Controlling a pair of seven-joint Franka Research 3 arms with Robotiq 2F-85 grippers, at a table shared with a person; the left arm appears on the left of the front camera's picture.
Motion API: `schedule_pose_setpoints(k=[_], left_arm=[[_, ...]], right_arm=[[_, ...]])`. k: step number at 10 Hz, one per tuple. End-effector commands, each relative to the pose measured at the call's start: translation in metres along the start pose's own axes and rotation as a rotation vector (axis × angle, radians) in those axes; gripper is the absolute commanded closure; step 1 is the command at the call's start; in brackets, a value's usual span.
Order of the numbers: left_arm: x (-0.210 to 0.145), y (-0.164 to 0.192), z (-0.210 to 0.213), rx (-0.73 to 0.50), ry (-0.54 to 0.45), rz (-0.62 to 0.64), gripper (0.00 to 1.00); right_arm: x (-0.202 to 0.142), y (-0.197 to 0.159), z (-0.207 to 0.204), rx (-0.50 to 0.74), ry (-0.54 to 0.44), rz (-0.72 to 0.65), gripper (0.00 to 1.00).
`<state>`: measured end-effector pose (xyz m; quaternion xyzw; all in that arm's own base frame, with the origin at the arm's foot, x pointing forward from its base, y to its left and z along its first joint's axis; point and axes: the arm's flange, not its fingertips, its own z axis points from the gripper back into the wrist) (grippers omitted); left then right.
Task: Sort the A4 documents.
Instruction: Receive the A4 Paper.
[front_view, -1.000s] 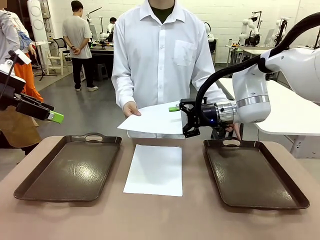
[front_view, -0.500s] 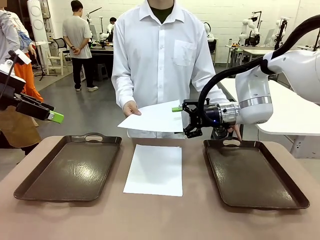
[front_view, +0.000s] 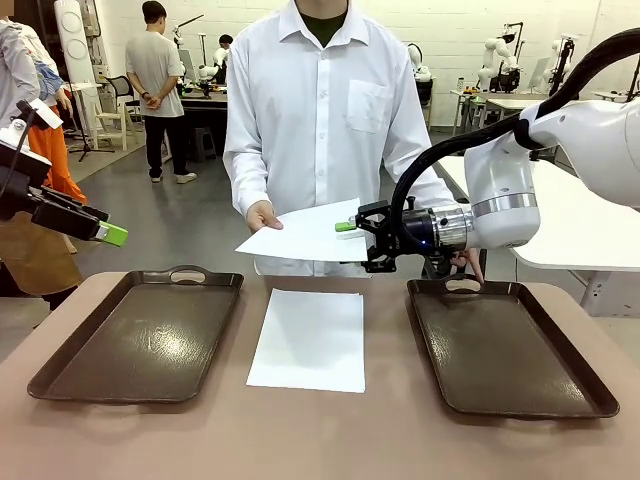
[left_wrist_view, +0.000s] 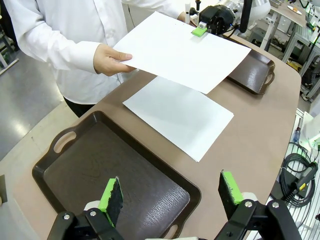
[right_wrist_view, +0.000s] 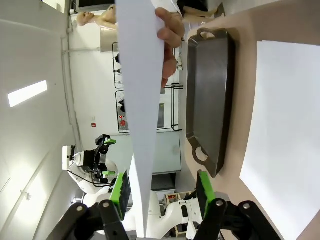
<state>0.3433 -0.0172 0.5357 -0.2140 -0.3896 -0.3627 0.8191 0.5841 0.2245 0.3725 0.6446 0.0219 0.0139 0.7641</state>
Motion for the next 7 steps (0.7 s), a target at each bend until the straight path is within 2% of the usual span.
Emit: schedule_pose_setpoints(k=[1,6,7], left_arm=[[-0.0017,0.0030,-0.0017,-0.011,-0.007,-0.013,0.00],[-0.0017,0.0030,-0.0017,-0.011,-0.007,-0.013,0.00],[-0.0017,0.0030,-0.0017,-0.011,-0.007,-0.013,0.00]], right_arm=[[0.0083,0.0057,-0.0027,0.006,-0.028,-0.002,0.49],[0.0079,0.0030,-0.0013,0.018,-0.029,-0.016,0.98],[0.0078,0.0024,-0.0009,0.023,-0.030,-0.018,1.00]])
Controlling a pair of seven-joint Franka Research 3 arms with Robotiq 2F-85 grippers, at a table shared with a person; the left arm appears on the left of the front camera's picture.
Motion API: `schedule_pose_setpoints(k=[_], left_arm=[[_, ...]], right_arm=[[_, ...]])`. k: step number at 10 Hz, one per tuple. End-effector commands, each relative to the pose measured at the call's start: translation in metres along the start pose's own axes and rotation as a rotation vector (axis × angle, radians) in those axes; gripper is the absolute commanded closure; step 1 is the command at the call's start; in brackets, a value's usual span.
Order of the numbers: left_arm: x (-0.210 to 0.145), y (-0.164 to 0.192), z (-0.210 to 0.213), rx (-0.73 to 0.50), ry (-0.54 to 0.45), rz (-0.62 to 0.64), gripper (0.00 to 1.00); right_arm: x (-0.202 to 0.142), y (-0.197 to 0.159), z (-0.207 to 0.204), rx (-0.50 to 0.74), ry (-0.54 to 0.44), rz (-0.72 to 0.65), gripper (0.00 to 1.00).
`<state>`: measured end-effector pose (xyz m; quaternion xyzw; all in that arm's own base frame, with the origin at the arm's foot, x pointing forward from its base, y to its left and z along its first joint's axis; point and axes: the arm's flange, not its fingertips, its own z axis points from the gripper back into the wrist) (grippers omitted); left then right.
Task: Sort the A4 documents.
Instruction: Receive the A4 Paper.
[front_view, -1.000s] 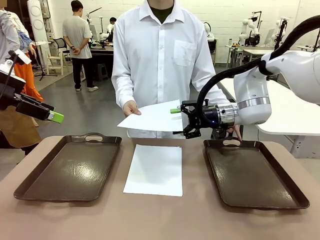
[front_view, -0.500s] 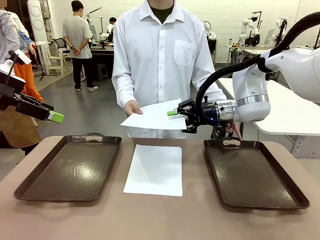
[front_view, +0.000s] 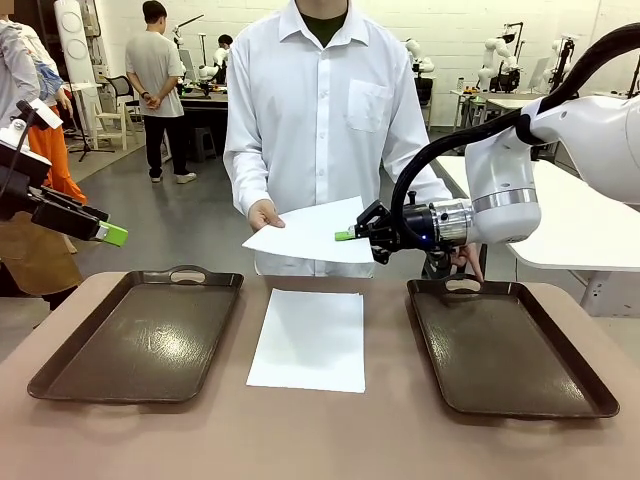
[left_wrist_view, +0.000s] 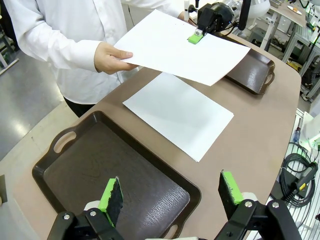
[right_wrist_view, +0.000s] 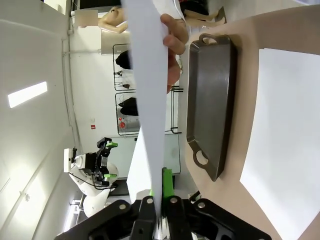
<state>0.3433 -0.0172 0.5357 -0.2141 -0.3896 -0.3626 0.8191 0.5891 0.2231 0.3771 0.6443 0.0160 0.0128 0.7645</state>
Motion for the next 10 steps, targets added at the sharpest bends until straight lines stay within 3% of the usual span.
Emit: schedule_pose_setpoints(k=[1,4,10], left_arm=[[-0.0017,0.0029,-0.0017,-0.011,-0.007,-0.013,0.00],[-0.0017,0.0029,-0.0017,-0.011,-0.007,-0.013,0.00],[-0.0017,0.0029,-0.0017,-0.011,-0.007,-0.013,0.00]], right_arm=[[0.0021,-0.0023,-0.0035,0.026,-0.019,-0.026,1.00],[-0.0023,0.0010,-0.0054,0.038,0.021,0.017,1.00],[-0.0001,-0.0034,-0.0005,0.000,0.002,-0.006,1.00]])
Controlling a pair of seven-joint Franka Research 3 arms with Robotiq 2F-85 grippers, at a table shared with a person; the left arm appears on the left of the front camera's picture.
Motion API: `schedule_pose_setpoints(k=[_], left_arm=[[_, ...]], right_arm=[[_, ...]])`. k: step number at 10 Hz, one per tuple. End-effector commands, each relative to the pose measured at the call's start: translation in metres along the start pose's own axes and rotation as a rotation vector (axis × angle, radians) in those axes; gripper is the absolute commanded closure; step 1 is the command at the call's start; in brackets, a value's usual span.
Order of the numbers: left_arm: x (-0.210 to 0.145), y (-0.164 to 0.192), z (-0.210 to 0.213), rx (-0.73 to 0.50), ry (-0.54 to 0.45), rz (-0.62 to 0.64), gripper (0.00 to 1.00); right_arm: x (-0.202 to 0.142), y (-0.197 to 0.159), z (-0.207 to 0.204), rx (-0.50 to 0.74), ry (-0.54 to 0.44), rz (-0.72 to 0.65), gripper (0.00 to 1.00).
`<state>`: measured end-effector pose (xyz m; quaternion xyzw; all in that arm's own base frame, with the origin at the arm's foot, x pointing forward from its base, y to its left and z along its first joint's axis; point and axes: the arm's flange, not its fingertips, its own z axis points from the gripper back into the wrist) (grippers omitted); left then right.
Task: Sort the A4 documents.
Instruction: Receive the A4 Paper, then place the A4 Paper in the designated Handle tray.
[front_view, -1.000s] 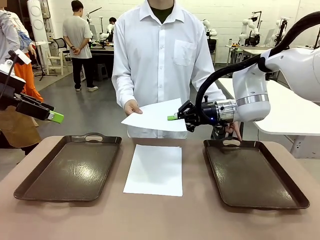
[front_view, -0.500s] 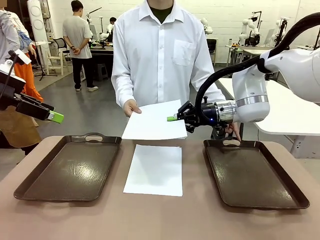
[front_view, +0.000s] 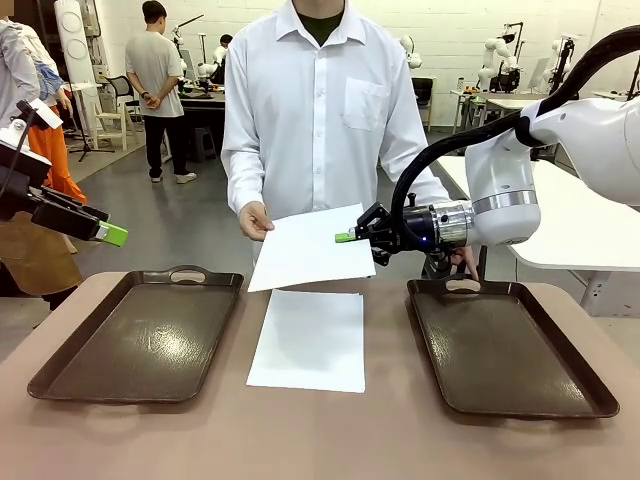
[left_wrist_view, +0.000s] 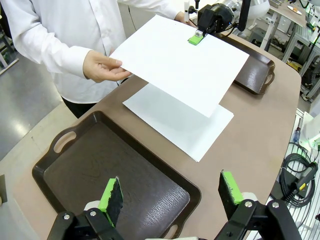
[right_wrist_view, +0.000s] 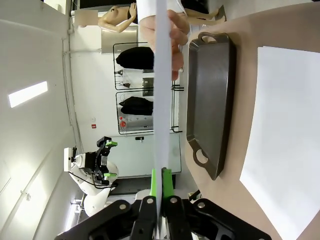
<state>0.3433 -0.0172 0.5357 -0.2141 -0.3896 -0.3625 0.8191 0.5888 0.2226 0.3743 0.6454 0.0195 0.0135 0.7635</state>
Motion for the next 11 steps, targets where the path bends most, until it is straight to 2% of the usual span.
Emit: schedule_pose_setpoints(k=[1,9,10,11], left_arm=[[-0.002,0.003,-0.002,-0.011,-0.007,-0.013,0.00],[-0.002,0.003,-0.002,-0.011,-0.007,-0.013,0.00],[-0.002,0.003,-0.002,-0.011,-0.007,-0.013,0.00],[-0.002,0.003,-0.002,-0.011,-0.007,-0.013,0.00]], right_arm=[[0.000,0.000,-0.001,-0.003,-0.005,-0.003,1.00],[0.000,0.000,0.000,0.000,0.000,0.000,0.99],[-0.020,0.016,0.016,0.050,0.069,0.112,0.99],[-0.026,0.023,0.032,0.090,0.045,0.109,0.99]])
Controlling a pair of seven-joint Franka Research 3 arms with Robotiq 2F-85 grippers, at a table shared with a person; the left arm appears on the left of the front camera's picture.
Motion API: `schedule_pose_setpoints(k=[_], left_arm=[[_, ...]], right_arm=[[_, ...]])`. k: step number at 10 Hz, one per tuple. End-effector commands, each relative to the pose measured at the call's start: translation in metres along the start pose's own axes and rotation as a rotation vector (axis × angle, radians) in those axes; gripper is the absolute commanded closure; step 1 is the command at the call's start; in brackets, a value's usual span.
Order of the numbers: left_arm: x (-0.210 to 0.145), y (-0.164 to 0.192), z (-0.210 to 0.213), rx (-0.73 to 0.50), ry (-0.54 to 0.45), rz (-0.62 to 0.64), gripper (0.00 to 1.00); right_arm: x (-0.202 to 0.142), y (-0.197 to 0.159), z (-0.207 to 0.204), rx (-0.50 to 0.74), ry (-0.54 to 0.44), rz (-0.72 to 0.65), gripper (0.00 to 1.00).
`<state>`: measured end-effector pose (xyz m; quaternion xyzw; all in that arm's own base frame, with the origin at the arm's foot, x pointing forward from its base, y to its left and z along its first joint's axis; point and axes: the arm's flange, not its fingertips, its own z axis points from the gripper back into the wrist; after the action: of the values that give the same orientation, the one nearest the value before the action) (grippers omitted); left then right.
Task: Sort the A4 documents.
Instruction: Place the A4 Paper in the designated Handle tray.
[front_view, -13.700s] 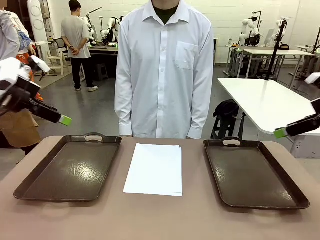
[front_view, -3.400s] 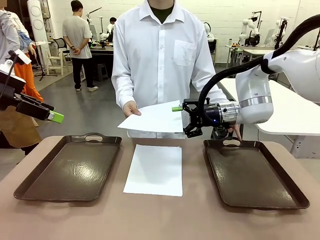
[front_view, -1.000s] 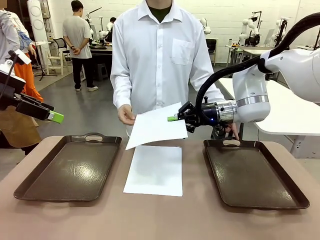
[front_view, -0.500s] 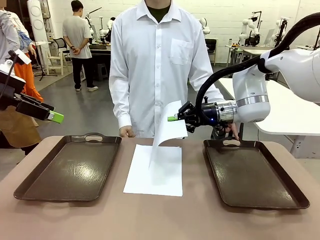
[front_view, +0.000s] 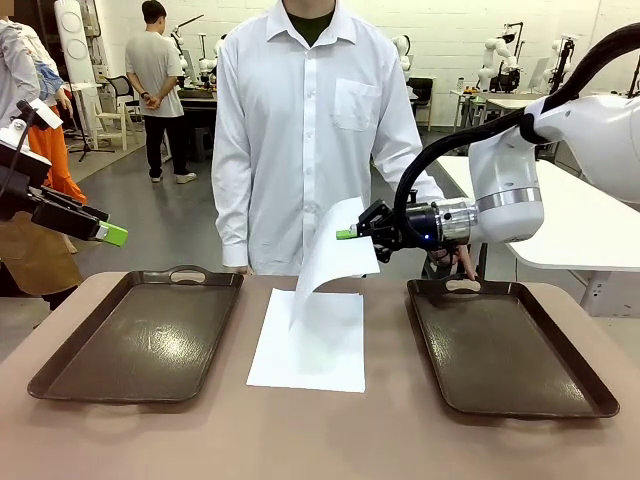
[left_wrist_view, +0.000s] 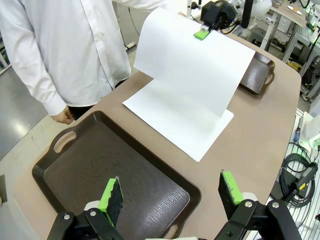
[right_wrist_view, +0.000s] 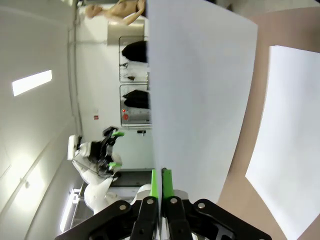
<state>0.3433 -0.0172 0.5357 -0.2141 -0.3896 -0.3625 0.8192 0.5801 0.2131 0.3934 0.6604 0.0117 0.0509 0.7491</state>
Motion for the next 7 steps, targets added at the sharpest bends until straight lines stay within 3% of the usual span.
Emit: schedule_pose_setpoints(k=[1,3,7], left_arm=[[-0.002,0.003,-0.002,-0.011,-0.007,-0.013,0.00],[-0.002,0.003,-0.002,-0.011,-0.007,-0.013,0.00],[-0.002,0.003,-0.002,-0.011,-0.007,-0.013,0.00]], right_arm=[[-0.023,0.010,0.038,0.096,-0.009,0.025,0.99],[-0.032,0.000,0.082,0.134,0.032,-0.034,0.99],[-0.046,-0.024,0.161,0.069,0.094,-0.070,0.99]])
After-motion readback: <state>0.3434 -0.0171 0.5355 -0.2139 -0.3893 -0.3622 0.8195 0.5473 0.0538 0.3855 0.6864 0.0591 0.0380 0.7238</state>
